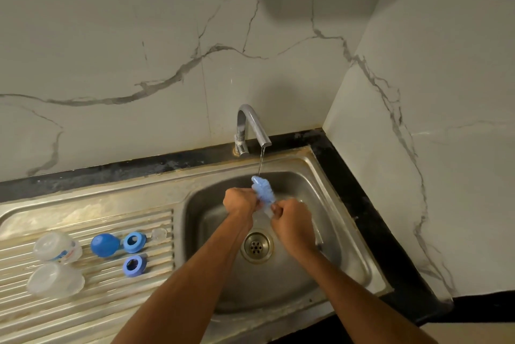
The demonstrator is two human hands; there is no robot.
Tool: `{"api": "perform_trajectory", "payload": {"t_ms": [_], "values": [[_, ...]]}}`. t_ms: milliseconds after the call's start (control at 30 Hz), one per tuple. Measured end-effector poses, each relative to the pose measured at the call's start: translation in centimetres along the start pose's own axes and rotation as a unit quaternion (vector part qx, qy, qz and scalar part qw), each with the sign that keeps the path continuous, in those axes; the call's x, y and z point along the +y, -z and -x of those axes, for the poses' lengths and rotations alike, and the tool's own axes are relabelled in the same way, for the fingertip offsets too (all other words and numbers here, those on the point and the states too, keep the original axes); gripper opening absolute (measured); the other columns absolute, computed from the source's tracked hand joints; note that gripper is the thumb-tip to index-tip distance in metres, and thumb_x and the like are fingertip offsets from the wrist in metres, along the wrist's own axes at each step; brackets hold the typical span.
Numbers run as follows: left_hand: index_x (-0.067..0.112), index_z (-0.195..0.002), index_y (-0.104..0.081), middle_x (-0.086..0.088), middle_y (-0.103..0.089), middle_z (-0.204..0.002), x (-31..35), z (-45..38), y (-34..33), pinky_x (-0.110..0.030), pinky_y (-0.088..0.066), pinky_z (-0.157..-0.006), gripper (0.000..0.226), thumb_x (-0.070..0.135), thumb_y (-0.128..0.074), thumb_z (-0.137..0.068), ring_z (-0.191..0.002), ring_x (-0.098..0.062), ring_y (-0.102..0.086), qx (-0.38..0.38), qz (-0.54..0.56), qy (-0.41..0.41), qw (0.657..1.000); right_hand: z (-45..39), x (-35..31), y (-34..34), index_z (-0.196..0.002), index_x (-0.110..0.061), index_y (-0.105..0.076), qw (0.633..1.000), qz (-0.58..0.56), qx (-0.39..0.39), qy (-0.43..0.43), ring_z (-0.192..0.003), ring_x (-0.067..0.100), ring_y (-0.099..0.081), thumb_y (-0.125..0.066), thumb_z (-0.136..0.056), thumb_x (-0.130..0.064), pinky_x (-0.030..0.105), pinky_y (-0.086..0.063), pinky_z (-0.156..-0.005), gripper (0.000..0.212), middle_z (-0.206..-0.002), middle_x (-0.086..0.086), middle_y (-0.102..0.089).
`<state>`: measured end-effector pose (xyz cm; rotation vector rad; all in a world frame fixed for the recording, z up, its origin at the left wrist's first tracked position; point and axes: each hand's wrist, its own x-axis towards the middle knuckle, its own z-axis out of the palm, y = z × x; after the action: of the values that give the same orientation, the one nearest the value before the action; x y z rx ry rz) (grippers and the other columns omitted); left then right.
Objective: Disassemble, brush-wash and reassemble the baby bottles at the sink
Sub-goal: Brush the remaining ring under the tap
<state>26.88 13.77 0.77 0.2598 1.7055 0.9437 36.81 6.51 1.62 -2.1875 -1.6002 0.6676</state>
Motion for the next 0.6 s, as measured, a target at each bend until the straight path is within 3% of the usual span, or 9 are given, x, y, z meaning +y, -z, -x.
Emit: {"api": "perform_trajectory", "payload": {"t_ms": [67, 200, 333, 433, 500, 567, 600], "values": [[0.002, -0.086, -0.070, -0.016, -0.075, -0.093, 0.0, 0.0, -0.1, -0.035, -0.062, -0.080, 0.006, 0.005, -0.070, -0.091, -0.079, -0.021, -0.074, -0.062, -0.038, -0.013, 0.997, -1.2, -0.1, -0.1, -0.078, -0.023, -0.066, 0.999, -0.020, 0.025, -0.013, -0.062, 0.006, -0.061, -0.064, -0.093, -0.029, 0.021, -0.048, -0.053, 0.017, -0.069, -0.007, -0.064], [0.000, -0.085, -0.069, -0.018, -0.075, -0.091, 0.4, -1.3, 0.5, -0.036, -0.061, -0.081, 0.005, -0.001, -0.064, -0.087, -0.081, -0.023, -0.071, -0.073, -0.035, -0.017, 0.997, -1.1, 0.3, 0.0, -0.069, -0.024, -0.062, 0.997, -0.055, 0.052, 0.012, -0.057, 0.005, -0.059, -0.063, -0.094, -0.024, 0.018, -0.044, -0.047, 0.024, -0.064, -0.008, -0.061], [-0.009, -0.098, -0.065, -0.023, -0.074, -0.093, 0.7, -1.6, 2.0, -0.045, -0.057, -0.092, 0.021, -0.015, -0.057, -0.080, -0.085, -0.032, -0.067, -0.164, 0.062, 0.030, 0.984, -1.3, 1.0, 0.1, -0.076, -0.019, -0.069, 0.996, -0.072, 0.056, 0.019, -0.061, -0.001, -0.062, -0.066, -0.094, -0.024, 0.013, -0.047, -0.047, 0.019, -0.069, -0.011, -0.065], [-0.009, -0.109, -0.059, -0.021, -0.070, -0.080, 0.5, -2.3, 2.2, -0.041, -0.059, -0.088, 0.033, -0.020, -0.045, -0.081, -0.074, -0.025, -0.063, -0.213, 0.060, 0.052, 0.974, -1.2, 0.7, 0.0, -0.075, -0.017, -0.069, 0.996, -0.072, 0.052, 0.028, -0.059, -0.001, -0.061, -0.064, -0.094, -0.023, 0.014, -0.046, -0.046, 0.020, -0.067, -0.012, -0.064], [-0.007, -0.115, -0.062, -0.023, -0.068, -0.097, 0.5, -2.3, 2.2, -0.042, -0.056, -0.094, 0.043, -0.022, -0.041, -0.081, -0.083, -0.024, -0.063, -0.241, 0.029, 0.058, 0.968, -1.3, 0.7, -0.1, -0.075, -0.017, -0.069, 0.996, -0.071, 0.051, 0.023, -0.058, 0.000, -0.060, -0.064, -0.095, -0.024, 0.014, -0.043, -0.044, 0.022, -0.066, -0.012, -0.062], [-0.007, -0.113, -0.063, -0.022, -0.066, -0.112, 0.6, -2.0, 2.2, -0.040, -0.058, -0.087, 0.040, -0.023, -0.042, -0.083, -0.092, -0.026, -0.066, -0.244, 0.010, 0.061, 0.968, -1.2, 0.6, -0.1, -0.074, -0.016, -0.068, 0.996, -0.068, 0.050, 0.006, -0.058, 0.001, -0.059, -0.063, -0.095, -0.024, 0.016, -0.040, -0.043, 0.023, -0.066, -0.011, -0.061], [-0.007, -0.107, -0.064, -0.021, -0.067, -0.109, 0.6, -2.0, 2.1, -0.038, -0.059, -0.082, 0.032, -0.021, -0.044, -0.086, -0.092, -0.026, -0.068, -0.229, 0.004, 0.061, 0.971, -1.1, 0.6, -0.2, -0.073, -0.015, -0.066, 0.997, -0.066, 0.051, 0.003, -0.059, 0.003, -0.060, -0.063, -0.095, -0.024, 0.019, -0.043, -0.044, 0.024, -0.066, -0.010, -0.062]]}}
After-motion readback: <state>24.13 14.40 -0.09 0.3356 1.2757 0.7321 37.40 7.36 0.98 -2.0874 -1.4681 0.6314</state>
